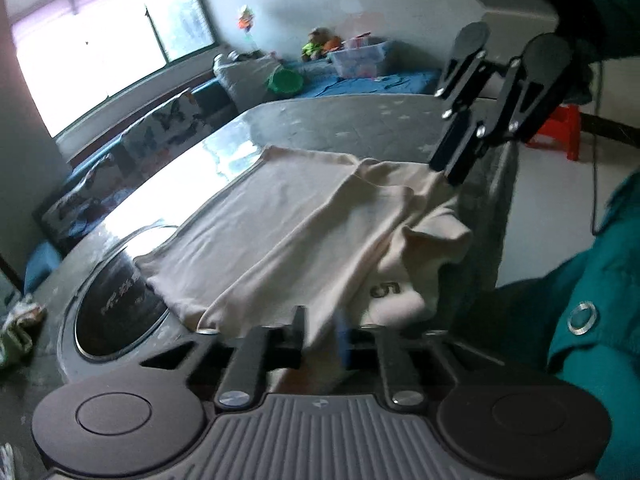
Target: Fold clothes
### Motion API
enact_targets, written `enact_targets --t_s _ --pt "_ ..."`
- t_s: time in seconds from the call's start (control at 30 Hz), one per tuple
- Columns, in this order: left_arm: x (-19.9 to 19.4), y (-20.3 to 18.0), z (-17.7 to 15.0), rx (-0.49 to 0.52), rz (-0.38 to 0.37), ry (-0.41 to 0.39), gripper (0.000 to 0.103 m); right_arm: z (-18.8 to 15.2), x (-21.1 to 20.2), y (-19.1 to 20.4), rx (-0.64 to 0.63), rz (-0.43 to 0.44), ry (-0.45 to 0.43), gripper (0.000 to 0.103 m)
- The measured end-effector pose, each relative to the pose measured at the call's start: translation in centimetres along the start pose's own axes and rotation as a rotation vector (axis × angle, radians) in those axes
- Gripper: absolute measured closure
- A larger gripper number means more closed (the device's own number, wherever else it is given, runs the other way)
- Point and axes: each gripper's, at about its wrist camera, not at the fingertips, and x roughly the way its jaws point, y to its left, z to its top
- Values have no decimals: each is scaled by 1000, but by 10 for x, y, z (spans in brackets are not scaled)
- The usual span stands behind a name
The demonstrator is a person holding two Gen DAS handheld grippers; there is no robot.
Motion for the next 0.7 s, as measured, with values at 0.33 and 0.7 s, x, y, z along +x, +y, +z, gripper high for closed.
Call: enact_targets --t_s 0.33,0.7 --pt "24 -48 -11 228 27 -23 68 -10 16 14 -49 -11 17 65" --pt "25 -3 16 -28 12 -109 94 -22 12 35 -234 -102 -24 35"
